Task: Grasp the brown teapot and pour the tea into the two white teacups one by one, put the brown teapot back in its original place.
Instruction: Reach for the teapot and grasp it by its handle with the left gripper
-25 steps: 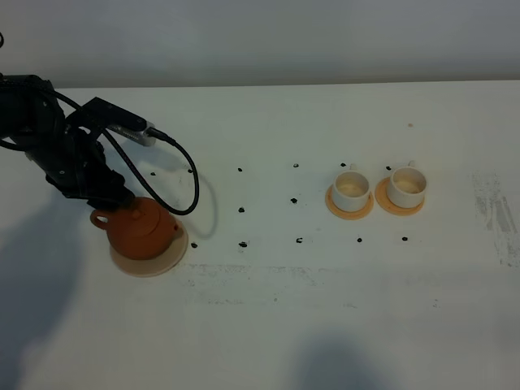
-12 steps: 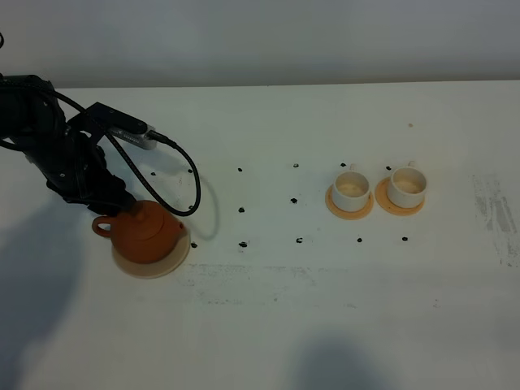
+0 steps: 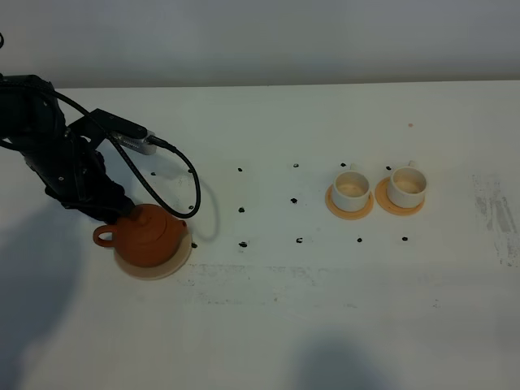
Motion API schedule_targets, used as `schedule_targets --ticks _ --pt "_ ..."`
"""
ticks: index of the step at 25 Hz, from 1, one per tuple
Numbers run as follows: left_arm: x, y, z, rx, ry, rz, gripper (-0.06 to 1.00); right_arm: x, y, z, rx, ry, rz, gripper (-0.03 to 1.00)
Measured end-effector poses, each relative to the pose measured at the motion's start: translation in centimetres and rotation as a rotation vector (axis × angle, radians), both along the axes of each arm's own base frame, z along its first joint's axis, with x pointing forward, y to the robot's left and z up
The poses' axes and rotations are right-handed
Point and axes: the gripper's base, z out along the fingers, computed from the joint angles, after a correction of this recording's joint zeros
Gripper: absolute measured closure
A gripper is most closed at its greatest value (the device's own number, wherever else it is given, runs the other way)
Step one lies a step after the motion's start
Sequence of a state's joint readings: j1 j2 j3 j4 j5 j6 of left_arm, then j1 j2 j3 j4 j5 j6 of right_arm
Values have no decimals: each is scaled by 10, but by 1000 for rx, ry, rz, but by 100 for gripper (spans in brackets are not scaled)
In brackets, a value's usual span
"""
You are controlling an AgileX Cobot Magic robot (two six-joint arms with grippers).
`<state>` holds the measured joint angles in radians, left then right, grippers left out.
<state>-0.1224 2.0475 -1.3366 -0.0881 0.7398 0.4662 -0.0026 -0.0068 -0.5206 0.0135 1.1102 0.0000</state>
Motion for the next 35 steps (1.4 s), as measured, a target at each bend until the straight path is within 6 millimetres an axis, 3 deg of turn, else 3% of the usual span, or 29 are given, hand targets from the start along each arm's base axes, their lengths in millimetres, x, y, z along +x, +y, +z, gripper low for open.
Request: schedule_targets --ticks 35 --pt "-6 7 0 -1 72 80 44 0 0 0 0 0 0 51"
